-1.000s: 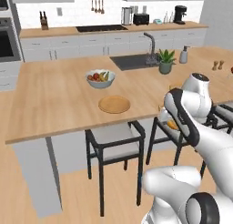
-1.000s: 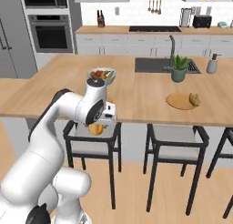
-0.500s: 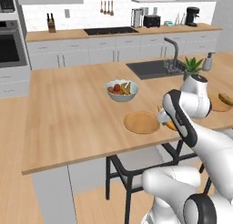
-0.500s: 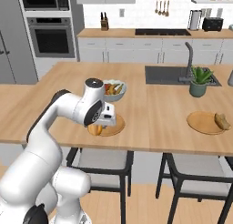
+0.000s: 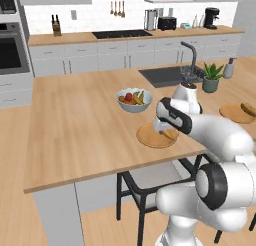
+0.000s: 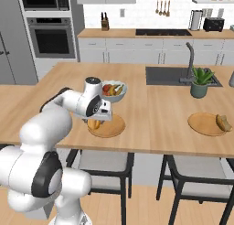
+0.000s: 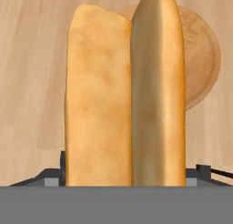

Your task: Place one bun and one sausage from the bowl on each plate.

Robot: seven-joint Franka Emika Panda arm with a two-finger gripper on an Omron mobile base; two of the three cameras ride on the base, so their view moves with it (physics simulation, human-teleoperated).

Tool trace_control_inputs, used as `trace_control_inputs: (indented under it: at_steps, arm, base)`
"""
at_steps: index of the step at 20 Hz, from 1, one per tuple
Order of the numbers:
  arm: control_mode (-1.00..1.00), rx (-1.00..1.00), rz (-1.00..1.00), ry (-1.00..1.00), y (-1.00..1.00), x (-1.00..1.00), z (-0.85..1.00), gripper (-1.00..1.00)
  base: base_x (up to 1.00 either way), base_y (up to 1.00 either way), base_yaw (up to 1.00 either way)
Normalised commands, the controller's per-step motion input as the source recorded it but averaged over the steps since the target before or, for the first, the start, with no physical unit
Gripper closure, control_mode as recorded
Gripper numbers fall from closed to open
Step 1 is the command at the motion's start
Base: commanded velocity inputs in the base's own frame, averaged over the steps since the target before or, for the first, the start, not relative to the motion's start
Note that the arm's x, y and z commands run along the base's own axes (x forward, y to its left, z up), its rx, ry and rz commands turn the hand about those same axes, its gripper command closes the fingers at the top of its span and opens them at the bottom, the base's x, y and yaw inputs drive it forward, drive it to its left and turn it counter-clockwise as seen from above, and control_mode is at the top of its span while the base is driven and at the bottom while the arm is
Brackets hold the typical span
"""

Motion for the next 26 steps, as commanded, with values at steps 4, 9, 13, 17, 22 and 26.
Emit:
trace_control_inputs:
  at_steps: [4, 9, 13, 17, 22, 26]
  arm:
    - [-1.00, -0.02, 0.00, 0.00, 0.03, 1.00, -0.30, 1.00]
    - [-1.00, -0.01, 0.00, 0.00, -0.12, 0.79, -0.22, 1.00]
    - [-1.00, -0.09, 0.00, 0.02, -0.07, 0.38, -0.40, 1.00]
    - [-1.00, -0.07, 0.00, 0.01, -0.38, 0.10, -0.43, 1.00]
    - [-1.00, 0.00, 0.00, 0.00, -0.34, 0.00, -0.28, 1.00]
    - [-1.00, -0.02, 0.00, 0.01, 0.00, 0.04, -0.31, 1.00]
  base:
    - [0.00, 0.00, 0.00]
    - [0.00, 0.00, 0.00]
    - [0.00, 0.00, 0.00]
    - [0.00, 0.00, 0.00]
    - [0.00, 0.00, 0.00]
    - [0.00, 0.00, 0.00]
